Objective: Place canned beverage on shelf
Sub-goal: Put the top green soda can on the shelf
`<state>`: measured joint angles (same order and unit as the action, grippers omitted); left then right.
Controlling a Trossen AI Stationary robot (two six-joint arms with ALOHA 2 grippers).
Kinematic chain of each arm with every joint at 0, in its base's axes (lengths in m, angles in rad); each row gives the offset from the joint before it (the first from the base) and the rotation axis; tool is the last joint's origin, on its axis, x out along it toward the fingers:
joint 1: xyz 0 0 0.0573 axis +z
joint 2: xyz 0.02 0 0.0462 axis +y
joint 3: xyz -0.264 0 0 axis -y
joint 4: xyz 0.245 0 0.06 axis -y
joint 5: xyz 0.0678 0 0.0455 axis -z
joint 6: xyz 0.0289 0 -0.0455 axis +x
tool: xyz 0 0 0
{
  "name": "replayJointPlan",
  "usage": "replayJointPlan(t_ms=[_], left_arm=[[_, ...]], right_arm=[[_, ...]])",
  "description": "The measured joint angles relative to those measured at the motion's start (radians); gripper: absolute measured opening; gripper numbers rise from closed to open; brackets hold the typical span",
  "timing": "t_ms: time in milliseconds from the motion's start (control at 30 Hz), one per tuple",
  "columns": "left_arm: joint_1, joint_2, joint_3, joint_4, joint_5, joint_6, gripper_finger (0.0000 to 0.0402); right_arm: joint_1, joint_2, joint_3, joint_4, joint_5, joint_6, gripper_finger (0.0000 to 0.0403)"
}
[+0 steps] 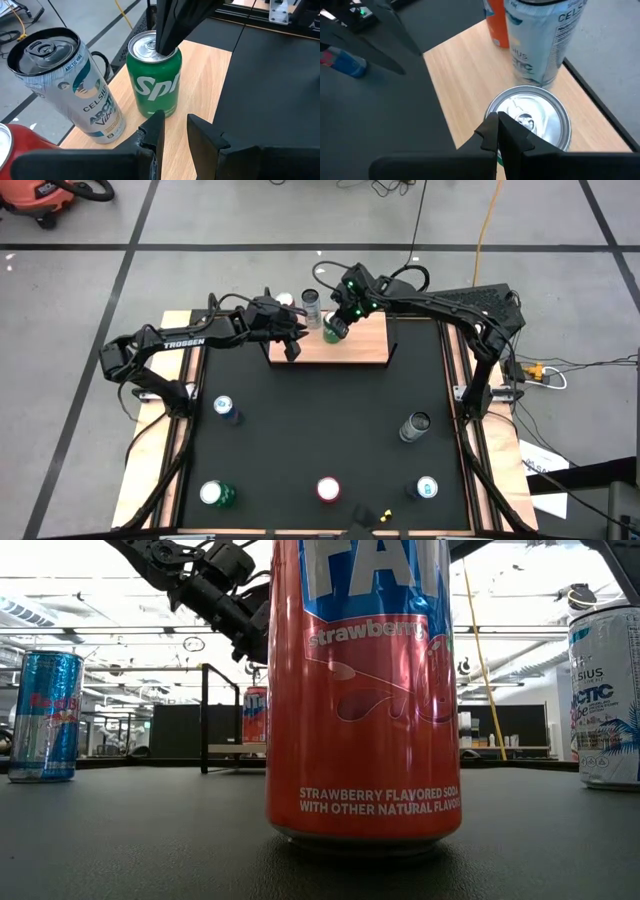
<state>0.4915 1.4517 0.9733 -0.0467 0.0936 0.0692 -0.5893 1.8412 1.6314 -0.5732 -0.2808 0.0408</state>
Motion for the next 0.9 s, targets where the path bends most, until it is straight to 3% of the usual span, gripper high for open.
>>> replayJointPlan(t_ms=[900], left_arm=[[0.001,0.000,0.000,0.000,-0.032,0.043,0.0081]], right_arm=[[-0.071,0.052,0.004,0.068,0.005,-0.053,0.0000]])
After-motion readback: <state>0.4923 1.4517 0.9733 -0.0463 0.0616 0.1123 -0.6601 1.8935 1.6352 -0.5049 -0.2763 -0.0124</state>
